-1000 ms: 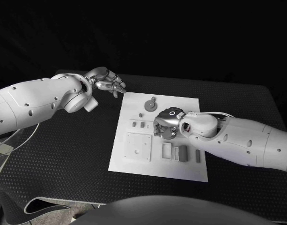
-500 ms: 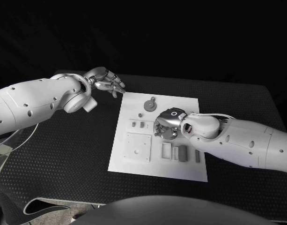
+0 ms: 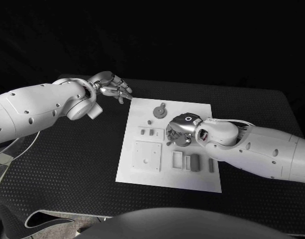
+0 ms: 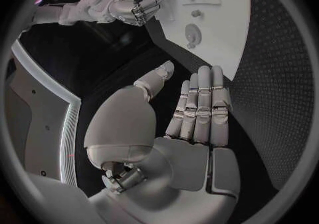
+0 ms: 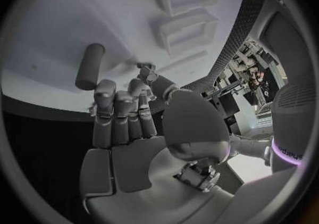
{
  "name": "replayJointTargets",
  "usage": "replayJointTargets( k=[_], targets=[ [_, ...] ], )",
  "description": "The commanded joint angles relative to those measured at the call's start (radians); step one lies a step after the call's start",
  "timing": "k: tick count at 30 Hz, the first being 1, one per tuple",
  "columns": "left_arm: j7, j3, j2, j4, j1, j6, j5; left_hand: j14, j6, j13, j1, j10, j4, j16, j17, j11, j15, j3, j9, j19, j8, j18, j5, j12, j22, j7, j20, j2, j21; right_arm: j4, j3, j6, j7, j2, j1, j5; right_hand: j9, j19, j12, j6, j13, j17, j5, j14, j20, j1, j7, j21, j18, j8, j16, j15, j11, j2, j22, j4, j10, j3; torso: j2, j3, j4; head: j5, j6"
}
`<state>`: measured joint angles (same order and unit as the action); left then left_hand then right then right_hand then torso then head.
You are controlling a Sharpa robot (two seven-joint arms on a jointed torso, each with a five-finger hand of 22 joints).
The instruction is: Assemble the parts on the task board
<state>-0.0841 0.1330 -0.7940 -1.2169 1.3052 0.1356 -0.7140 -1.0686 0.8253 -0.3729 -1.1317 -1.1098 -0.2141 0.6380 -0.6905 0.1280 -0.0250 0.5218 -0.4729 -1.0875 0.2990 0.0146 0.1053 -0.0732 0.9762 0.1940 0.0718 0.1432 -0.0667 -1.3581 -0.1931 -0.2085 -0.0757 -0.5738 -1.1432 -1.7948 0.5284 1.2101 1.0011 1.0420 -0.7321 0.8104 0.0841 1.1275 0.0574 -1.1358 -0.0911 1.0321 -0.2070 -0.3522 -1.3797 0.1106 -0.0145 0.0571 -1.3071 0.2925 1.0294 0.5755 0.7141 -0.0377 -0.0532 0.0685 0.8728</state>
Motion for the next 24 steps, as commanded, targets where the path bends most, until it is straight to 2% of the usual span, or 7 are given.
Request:
replayJointTargets(
  k=[1, 7, 9, 13, 16, 19, 24],
  targets=[
    [0.020, 0.000, -0.002, -0.005, 0.001, 0.012, -0.039, -0.010, -0.006, -0.002, 0.013, -0.007, 0.002, -0.007, -0.003, -0.001, 0.002, -0.011, 0.001, -0.010, 0.006, 0.003, 0.004, -0.003, 0.000, -0.001, 0.002, 0.007, -0.007, -0.008, 0.016, 0.016, -0.024, -0.004, -0.004, 0.007, -0.001, 0.002, -0.004, 0.002, 0.002, 0.001, 0.001, 0.001, 0.002, 0.007, -0.003, 0.006, -0.055, 0.000, 0.001, 0.003, 0.002, 0.002, -0.020, 0.000, 0.005, 0.006, 0.000, -0.0003, 0.0006, -0.001, -0.002],
    [0.036, 0.000, -0.005, -0.012, 0.001, 0.003, -0.051, -0.029, 0.005, -0.013, 0.033, -0.038, 0.017, -0.005, -0.018, -0.014, 0.012, -0.022, 0.002, -0.023, 0.014, 0.005, 0.002, -0.015, 0.003, -0.006, 0.011, 0.009, -0.011, -0.018, 0.046, 0.005, -0.025, -0.008, -0.004, 0.025, -0.001, 0.002, -0.005, 0.002, 0.002, 0.002, 0.002, 0.002, 0.003, 0.007, -0.003, 0.006, -0.055, 0.000, 0.001, 0.003, 0.002, 0.002, -0.019, 0.000, 0.005, 0.007, 0.000, -0.0003, -0.0005, -0.002, -0.005],
    [0.039, 0.000, -0.007, -0.015, 0.001, -0.003, -0.051, -0.031, 0.009, -0.014, 0.037, -0.041, 0.019, -0.006, -0.021, -0.015, 0.014, -0.024, 0.001, -0.025, 0.016, 0.004, 0.002, -0.015, 0.003, -0.008, 0.012, 0.009, -0.011, -0.015, 0.052, 0.007, -0.025, -0.007, -0.004, 0.025, -0.001, 0.003, -0.005, 0.002, 0.002, 0.002, 0.002, 0.002, 0.003, 0.007, -0.003, 0.006, -0.055, 0.000, 0.002, 0.003, 0.002, 0.001, -0.019, 0.000, 0.005, 0.007, 0.000, -0.0003, -0.0009, -0.003, -0.005],
    [0.040, 0.001, -0.008, -0.017, 0.001, -0.003, -0.051, -0.031, 0.012, -0.015, 0.040, -0.043, 0.021, -0.007, -0.023, -0.016, 0.014, -0.025, 0.001, -0.025, 0.017, 0.004, 0.001, -0.015, 0.004, -0.010, 0.012, 0.009, -0.010, -0.011, 0.053, 0.026, -0.026, -0.007, -0.007, 0.031, -0.001, 0.003, -0.005, 0.002, 0.002, 0.002, 0.002, 0.003, 0.003, 0.007, -0.003, 0.006, -0.055, 0.000, 0.002, 0.004, 0.002, 0.001, -0.019, 0.000, 0.005, 0.007, 0.000, -0.0012, -0.0010, -0.005, -0.008],
    [0.040, 0.001, -0.008, -0.016, 0.001, -0.002, -0.051, -0.031, 0.012, -0.015, 0.040, -0.043, 0.021, -0.007, -0.023, -0.016, 0.014, -0.026, 0.001, -0.025, 0.017, 0.004, 0.001, -0.015, 0.003, -0.010, 0.013, 0.009, -0.010, -0.006, 0.052, 0.081, -0.019, -0.007, -0.010, 0.033, -0.002, 0.001, -0.008, -0.002, 0.003, 0.003, 0.001, 0.001, 0.003, 0.009, -0.004, 0.005, -0.055, 0.003, 0.005, 0.003, 0.003, 0.007, -0.019, 0.000, 0.003, 0.007, 0.000, -0.0015, -0.0006, -0.003, -0.007],
    [0.039, 0.002, -0.008, -0.016, 0.001, -0.002, -0.051, -0.031, 0.012, -0.015, 0.040, -0.043, 0.021, -0.007, -0.023, -0.016, 0.014, -0.026, 0.002, -0.025, 0.017, 0.003, 0.001, -0.015, 0.003, -0.010, 0.013, 0.010, -0.010, -0.001, 0.052, 0.112, -0.010, -0.005, -0.012, 0.033, -0.008, -0.017, -0.021, -0.026, 0.006, 0.007, 0.002, -0.015, 0.001, 0.022, -0.013, -0.008, -0.055, 0.020, 0.018, -0.005, 0.013, 0.029, -0.015, -0.002, -0.019, 0.006, 0.000, -0.0011, 0.0004, -0.003, -0.006],
    [0.035, 0.002, -0.005, -0.014, 0.001, -0.003, -0.051, -0.031, 0.011, -0.015, 0.040, -0.042, 0.020, -0.008, -0.024, -0.016, 0.014, -0.026, 0.002, -0.025, 0.017, 0.003, 0.001, -0.014, 0.003, -0.010, 0.013, 0.011, -0.009, 0.017, 0.047, 0.113, 0.008, 0.003, -0.013, 0.026, -0.023, -0.039, -0.022, -0.101, 0.000, 0.019, 0.001, -0.046, -0.002, 0.023, -0.042, -0.026, -0.055, 0.063, 0.030, -0.028, 0.039, 0.072, -0.013, -0.002, -0.060, 0.005, 0.000, -0.0015, 0.0013, -0.005, -0.006]
  ],
)
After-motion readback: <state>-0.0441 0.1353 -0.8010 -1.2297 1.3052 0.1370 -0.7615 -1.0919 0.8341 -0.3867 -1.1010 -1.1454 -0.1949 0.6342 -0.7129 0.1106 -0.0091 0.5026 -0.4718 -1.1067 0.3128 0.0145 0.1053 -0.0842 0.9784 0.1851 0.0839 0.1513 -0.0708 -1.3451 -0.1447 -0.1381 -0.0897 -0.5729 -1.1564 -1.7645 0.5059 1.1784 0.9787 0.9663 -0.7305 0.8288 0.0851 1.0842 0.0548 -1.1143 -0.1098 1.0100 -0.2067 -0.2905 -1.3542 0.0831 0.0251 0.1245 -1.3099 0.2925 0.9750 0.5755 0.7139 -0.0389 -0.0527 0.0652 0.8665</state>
